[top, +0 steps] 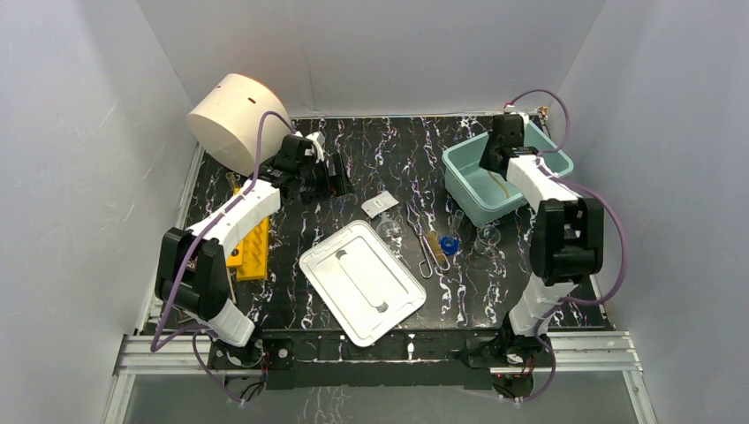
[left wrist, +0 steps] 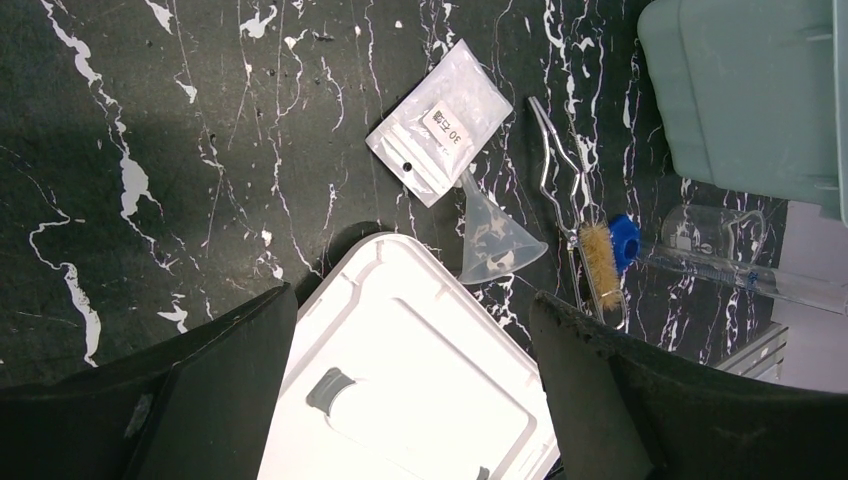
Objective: Organize the chemistry lab equipment
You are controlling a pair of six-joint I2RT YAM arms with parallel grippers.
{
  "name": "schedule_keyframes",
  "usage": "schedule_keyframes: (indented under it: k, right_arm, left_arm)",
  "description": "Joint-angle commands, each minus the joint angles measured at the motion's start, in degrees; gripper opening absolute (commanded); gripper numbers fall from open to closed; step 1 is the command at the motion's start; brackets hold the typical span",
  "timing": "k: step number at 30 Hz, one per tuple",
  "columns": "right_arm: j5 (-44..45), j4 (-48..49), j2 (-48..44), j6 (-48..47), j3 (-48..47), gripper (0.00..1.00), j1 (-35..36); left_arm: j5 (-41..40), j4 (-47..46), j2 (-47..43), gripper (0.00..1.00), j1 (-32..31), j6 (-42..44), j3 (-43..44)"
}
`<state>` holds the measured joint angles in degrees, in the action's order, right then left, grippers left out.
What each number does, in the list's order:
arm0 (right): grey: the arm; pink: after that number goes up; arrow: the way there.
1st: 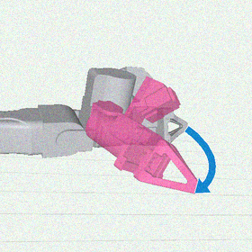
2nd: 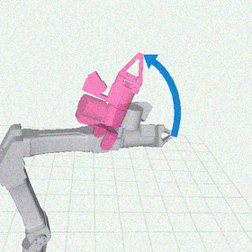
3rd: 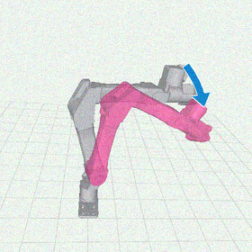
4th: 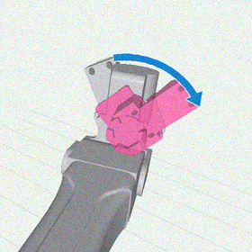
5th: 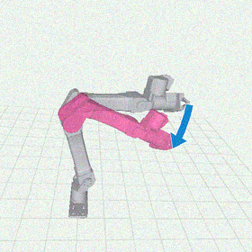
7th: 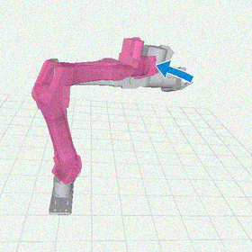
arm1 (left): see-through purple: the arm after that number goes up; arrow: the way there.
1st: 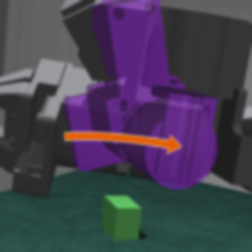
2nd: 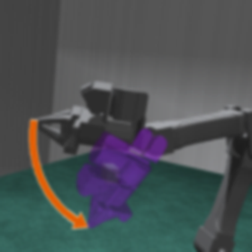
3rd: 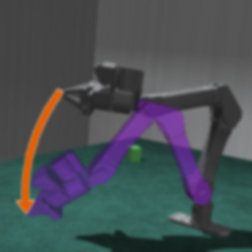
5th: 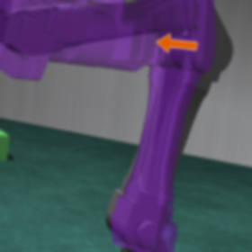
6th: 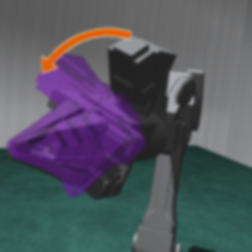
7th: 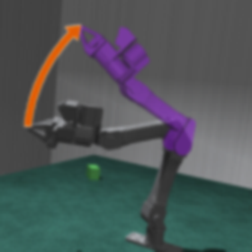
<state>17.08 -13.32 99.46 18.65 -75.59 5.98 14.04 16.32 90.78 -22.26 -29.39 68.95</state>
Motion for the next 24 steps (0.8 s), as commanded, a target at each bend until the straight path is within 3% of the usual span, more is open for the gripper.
schedule_keyframes:
  k: [1, 10, 24]
  right_arm:
    - [-9.2, 3.6, 3.9, 1.0, -4.6, 0.00, -0.1]
    - [-24.8, 6.5, 8.5, -0.5, -8.1, 0.00, 0.6]
    - [-32.5, 6.8, 12.5, -1.7, -12.3, 0.00, 4.0]
  left_arm:
    - [-0.2, 1.0, -2.3, 0.86, -0.2, 0.8, -0.8]
    - [-2.2, 1.3, -3.4, 0.86, -0.1, 0.8, -1.5]
    - [-3.0, 1.3, -3.3, 0.86, -0.1, 0.7, -1.5]
